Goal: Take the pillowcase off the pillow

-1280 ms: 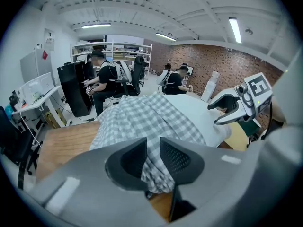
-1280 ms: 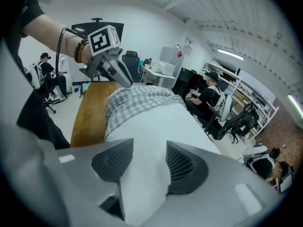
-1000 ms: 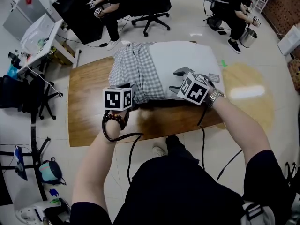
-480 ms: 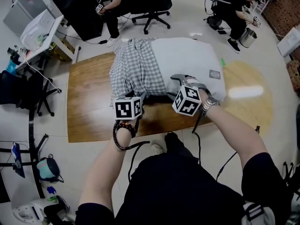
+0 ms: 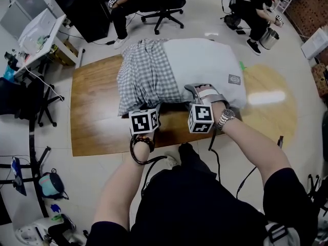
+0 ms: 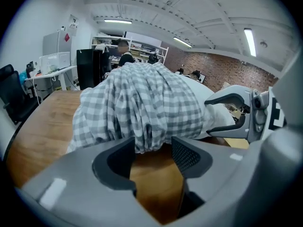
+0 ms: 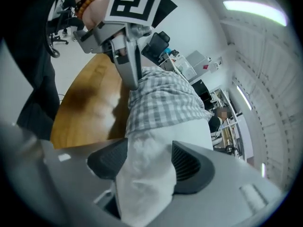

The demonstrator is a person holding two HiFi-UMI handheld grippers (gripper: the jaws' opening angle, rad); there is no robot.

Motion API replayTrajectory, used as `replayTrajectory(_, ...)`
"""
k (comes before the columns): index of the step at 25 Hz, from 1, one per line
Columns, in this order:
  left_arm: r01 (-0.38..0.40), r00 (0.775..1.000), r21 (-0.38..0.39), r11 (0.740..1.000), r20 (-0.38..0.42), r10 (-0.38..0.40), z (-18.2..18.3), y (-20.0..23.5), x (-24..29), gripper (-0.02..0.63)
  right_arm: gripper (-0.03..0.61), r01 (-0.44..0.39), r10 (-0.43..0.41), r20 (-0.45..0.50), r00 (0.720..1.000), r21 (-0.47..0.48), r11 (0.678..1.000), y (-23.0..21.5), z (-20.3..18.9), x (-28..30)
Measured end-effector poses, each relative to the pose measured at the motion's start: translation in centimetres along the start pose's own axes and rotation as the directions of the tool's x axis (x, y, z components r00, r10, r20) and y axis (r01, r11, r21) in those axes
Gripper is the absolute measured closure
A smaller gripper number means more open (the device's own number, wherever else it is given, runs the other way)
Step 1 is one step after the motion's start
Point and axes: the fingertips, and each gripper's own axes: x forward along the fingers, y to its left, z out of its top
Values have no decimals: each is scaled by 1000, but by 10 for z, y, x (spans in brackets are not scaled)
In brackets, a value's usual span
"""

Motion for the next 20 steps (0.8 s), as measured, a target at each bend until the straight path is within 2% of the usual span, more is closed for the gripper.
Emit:
replayTrajectory(6, -3, 1000, -9, 1000, -8, 3, -2, 2, 22, 371, 287, 43, -53, -90, 995, -100, 994, -4, -15, 23)
replayTrajectory(8, -1, 1000, -12, 1000, -12, 1, -1, 2, 25, 410, 299, 71, -85, -111, 990, -125, 990, -9, -18, 26)
replayTrajectory(12, -21, 1000, -19, 1000, -14, 21, -2, 15, 23, 579, 458, 131, -146, -115, 983, -130, 983, -19, -21, 23)
replayTrajectory(15, -28, 1000, -30, 999, 0, 28, 1, 24, 19, 595, 532, 141, -151, -100, 984, -93, 986, -22, -26, 21)
replayTrajectory(20, -41, 998, -67, 997, 36, 43, 12, 39, 2, 600, 552, 153, -157, -87, 984, -49, 987, -36, -30, 5)
